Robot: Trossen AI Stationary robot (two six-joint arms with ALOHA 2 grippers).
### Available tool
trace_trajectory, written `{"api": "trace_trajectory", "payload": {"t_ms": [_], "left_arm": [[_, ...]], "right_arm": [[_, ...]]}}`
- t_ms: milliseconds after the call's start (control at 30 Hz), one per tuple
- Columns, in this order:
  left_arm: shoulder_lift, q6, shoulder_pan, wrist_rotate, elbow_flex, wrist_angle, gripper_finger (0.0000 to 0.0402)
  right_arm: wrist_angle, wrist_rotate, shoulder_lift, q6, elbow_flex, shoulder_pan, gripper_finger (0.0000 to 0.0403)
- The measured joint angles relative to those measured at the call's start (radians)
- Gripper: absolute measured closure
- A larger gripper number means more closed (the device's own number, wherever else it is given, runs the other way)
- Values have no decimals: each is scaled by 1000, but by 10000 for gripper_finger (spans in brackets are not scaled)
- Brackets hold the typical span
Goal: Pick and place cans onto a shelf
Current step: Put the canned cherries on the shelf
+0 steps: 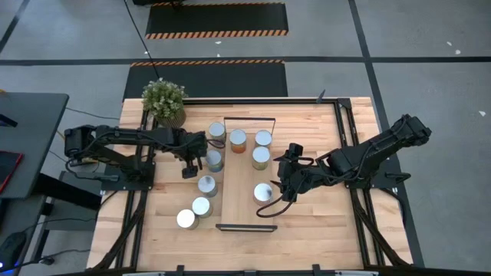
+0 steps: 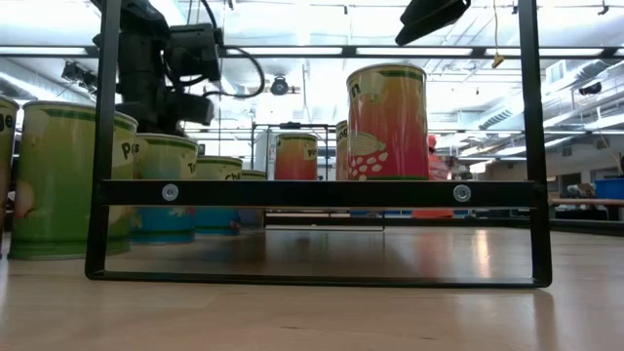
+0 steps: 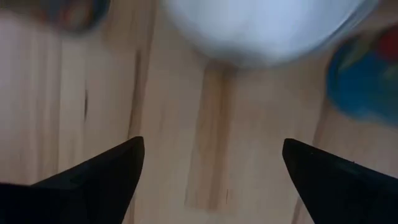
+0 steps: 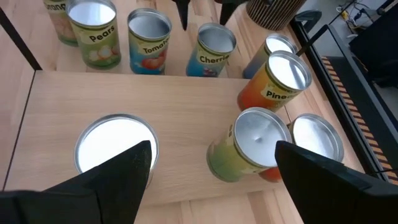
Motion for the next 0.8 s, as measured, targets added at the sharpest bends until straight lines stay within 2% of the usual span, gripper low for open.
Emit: {"api": "trace_trajectory", "payload": {"t_ms": [267,800], "left_arm": [[0,23,-13,14,0,108,12],[1,-158,-32,47,0,275,12]], "right_arm": [[1,21,0,0,0,8,53],[3,46,0,56,0,34,53]]}}
